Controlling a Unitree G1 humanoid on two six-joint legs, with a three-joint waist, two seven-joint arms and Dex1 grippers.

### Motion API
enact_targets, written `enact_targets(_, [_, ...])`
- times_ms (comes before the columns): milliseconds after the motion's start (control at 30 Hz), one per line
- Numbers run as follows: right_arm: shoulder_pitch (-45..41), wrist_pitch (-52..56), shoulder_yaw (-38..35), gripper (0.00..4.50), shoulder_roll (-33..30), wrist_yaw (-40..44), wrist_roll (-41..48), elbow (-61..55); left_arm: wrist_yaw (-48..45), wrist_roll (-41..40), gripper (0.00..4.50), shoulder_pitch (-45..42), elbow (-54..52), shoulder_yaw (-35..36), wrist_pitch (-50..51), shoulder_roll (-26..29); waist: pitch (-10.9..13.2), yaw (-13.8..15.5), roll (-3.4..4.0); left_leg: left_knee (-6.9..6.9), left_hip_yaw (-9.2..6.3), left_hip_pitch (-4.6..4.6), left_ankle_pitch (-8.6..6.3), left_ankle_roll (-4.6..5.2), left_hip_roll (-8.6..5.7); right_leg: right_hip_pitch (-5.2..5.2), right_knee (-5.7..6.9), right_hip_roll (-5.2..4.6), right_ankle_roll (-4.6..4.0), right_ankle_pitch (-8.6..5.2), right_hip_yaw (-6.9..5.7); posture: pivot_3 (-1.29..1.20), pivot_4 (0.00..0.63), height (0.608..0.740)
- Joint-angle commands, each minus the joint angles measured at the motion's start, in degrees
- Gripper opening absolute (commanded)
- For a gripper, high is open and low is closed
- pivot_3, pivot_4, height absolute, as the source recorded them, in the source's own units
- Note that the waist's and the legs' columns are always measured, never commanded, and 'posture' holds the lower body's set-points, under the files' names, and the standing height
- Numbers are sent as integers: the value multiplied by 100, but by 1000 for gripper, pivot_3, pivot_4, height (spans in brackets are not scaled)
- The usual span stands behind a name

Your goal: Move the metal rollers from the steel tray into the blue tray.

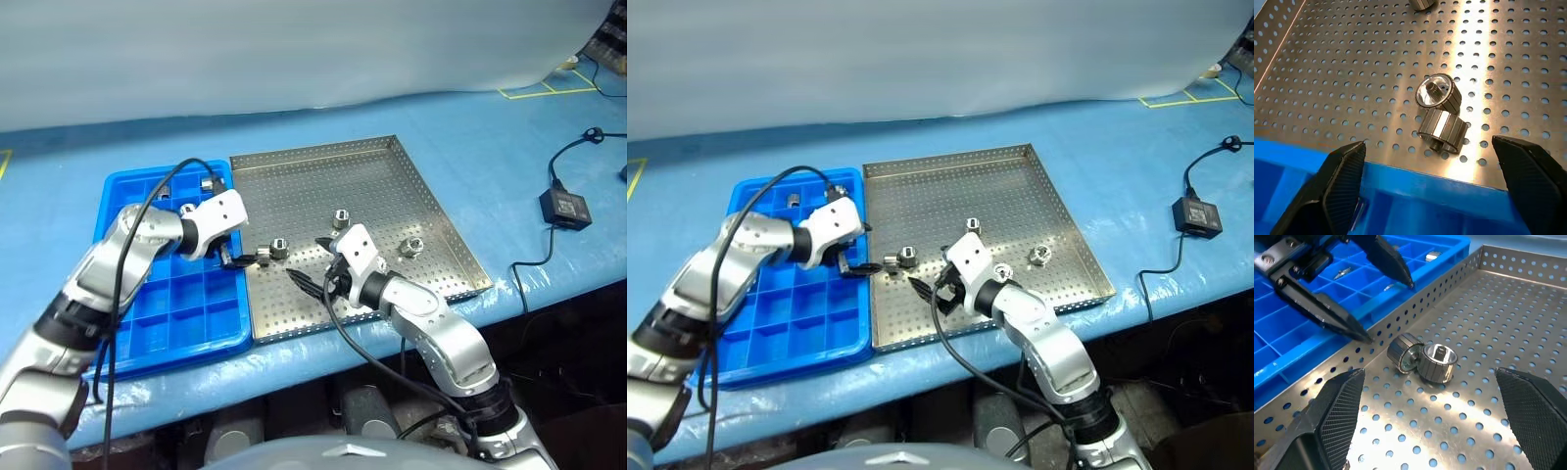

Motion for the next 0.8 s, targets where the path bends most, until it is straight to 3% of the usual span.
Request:
enact_targets(33, [65,-52,-19,4500,50,-106,-31,-296,-618,192,4483,-553,470,-282,-279,17,0,-37,0,0,0,-1,0,0,0,-1,0,0,0,0,0,-168,150,740])
enact_targets(300, [243,-133,-39,4500,161,-322,-67,-364,-1987,728,4483,-1371,1383,-1248,-408,-29,0,-239,0,1,4,-2,-3,5,2,-3,2,2,7,-6,7,-225,150,740])
enact_targets(667, [468,-241,-31,4500,296,-511,-153,-459,-2314,1607,4483,-1990,2737,-1805,-767,-645,0,-566,0,5,4,-3,-4,8,2,-5,6,3,14,-8,14,-289,150,740])
enact_targets(800, [500,-278,-36,4500,328,-550,-179,-464,-2400,1852,3622,-2031,2984,-1866,-902,-784,0,-674,0,6,6,-3,-5,9,0,-5,6,3,18,-6,20,-303,150,740])
